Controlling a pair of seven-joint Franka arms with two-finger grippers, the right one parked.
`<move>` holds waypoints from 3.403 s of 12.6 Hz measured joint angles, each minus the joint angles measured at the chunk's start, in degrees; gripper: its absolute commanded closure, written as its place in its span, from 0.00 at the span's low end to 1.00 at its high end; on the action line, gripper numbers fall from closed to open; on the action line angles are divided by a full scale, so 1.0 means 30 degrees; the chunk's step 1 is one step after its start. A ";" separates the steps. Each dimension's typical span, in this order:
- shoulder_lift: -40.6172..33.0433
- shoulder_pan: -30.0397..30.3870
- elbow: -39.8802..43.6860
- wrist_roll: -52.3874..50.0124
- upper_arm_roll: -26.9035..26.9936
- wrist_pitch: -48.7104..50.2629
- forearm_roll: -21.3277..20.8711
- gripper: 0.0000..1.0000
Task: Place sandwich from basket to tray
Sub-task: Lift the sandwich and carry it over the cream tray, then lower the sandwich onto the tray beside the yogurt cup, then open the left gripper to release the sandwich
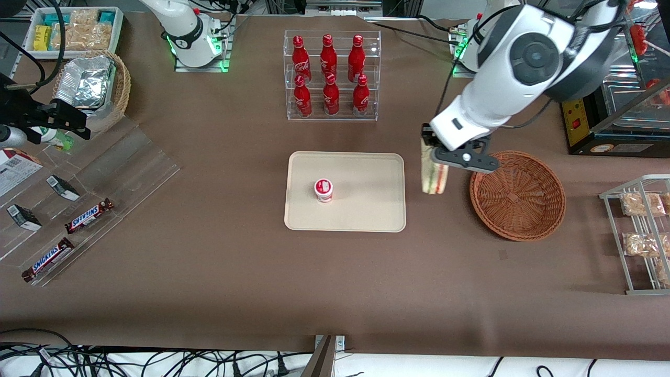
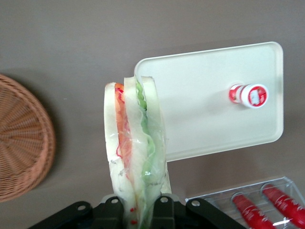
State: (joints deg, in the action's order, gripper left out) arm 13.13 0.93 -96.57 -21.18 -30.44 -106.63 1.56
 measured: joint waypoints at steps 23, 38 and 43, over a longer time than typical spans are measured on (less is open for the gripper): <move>0.8693 -0.4122 -0.0471 -0.7706 -0.0091 -0.7093 -0.8907 0.77; 0.7268 -0.3338 0.2229 -0.9341 -0.0061 -0.3563 -0.8842 0.00; 0.6327 -0.1252 0.4664 -0.9339 -0.0101 -0.0324 -0.8526 0.00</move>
State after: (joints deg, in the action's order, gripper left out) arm 32.11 -2.83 -82.58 -49.20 -30.74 -107.60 -24.02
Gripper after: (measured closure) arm 0.000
